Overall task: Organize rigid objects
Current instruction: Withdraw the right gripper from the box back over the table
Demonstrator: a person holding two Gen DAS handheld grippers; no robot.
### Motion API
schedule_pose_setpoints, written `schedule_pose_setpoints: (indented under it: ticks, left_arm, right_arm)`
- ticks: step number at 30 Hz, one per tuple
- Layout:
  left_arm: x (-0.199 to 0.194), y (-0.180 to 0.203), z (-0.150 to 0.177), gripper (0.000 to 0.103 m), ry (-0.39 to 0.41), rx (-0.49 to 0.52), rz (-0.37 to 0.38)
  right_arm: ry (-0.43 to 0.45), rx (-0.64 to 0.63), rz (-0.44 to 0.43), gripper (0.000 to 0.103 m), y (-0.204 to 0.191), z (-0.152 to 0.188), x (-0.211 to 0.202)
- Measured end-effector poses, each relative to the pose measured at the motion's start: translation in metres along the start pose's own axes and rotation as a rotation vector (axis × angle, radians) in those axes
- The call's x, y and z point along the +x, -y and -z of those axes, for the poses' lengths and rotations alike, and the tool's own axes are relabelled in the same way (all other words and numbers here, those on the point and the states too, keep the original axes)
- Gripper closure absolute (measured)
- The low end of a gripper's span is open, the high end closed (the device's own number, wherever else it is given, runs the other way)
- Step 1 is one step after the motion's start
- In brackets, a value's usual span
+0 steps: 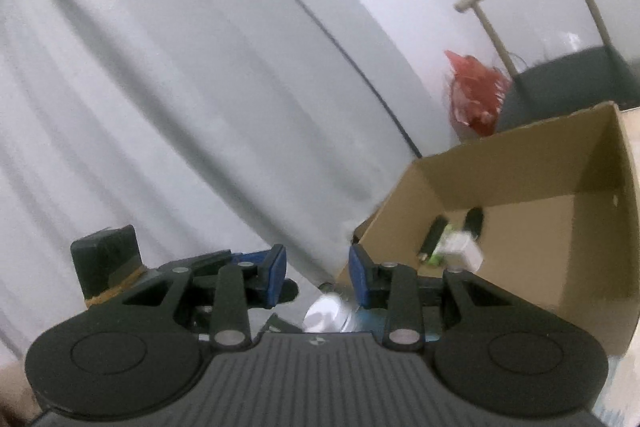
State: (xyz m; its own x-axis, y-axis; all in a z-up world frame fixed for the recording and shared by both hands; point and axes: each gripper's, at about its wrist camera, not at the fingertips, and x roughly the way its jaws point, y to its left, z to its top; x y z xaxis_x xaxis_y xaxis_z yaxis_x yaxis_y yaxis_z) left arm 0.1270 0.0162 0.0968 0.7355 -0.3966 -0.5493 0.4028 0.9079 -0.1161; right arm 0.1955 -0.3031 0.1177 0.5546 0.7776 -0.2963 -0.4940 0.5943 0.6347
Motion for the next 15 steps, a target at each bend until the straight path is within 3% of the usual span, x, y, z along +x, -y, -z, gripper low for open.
schedule_pose_setpoints:
  ticks: [5, 10, 15]
  left_arm:
    - [-0.005, 0.008, 0.06, 0.022, 0.059, 0.016, -0.037]
    - [0.018, 0.011, 0.103, 0.025, 0.019, 0.018, -0.106]
    - [0.045, 0.006, 0.12, 0.033, -0.01, 0.015, -0.168]
  right_arm:
    - [-0.033, -0.098, 0.06, 0.065, -0.023, 0.06, 0.006]
    - [-0.072, -0.147, 0.093, 0.065, -0.037, 0.102, 0.039]
    - [-0.097, -0.274, 0.146, 0.065, -0.061, 0.115, 0.069]
